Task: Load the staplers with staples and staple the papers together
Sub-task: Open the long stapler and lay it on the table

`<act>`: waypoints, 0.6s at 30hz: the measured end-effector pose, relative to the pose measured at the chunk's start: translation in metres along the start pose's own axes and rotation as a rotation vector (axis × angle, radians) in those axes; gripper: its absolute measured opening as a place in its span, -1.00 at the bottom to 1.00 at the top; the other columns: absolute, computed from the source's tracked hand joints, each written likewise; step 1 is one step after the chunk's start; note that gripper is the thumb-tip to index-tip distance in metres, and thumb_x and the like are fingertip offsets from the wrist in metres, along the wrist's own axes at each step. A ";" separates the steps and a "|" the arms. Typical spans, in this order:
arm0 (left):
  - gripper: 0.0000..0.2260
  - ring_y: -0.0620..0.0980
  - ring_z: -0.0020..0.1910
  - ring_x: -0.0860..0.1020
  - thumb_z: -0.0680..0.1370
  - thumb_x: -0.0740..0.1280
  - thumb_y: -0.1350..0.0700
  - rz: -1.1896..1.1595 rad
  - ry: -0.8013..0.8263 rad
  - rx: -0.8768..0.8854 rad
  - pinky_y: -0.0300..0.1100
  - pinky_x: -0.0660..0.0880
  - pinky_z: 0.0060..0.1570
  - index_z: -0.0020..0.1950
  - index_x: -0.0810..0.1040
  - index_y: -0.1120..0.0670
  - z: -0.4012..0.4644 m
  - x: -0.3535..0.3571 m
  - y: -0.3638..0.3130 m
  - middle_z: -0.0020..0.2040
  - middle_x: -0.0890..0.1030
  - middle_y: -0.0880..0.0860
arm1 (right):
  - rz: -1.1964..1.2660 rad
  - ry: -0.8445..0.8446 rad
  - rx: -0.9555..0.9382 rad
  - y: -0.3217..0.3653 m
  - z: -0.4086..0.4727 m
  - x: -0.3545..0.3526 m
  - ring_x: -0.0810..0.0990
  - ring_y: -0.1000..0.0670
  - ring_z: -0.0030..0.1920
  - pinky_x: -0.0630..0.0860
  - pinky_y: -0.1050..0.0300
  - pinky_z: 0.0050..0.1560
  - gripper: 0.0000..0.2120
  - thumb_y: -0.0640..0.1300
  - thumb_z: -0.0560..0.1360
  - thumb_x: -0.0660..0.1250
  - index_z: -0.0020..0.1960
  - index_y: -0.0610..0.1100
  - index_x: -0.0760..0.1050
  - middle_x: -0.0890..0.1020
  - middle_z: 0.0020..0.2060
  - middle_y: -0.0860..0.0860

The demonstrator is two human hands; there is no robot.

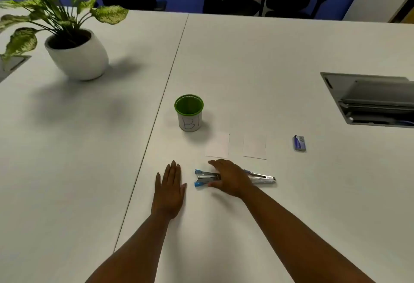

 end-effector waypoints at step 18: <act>-0.46 0.00 0.49 0.11 0.55 -0.10 -0.01 -0.023 -0.178 0.020 -0.07 -0.17 0.42 0.49 0.13 0.16 -0.001 0.007 0.003 0.51 0.18 0.09 | 0.695 -0.137 0.212 0.027 0.012 0.014 0.47 0.01 0.10 0.36 0.23 0.06 -0.68 -0.07 0.55 0.24 0.27 -0.13 0.37 0.53 0.11 -0.04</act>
Point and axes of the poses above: each hand's wrist, its own z-axis towards the middle knuckle, its own x-axis out of the palm, y = z × x, the point moved 2 cm from there along z, towards the middle knuckle
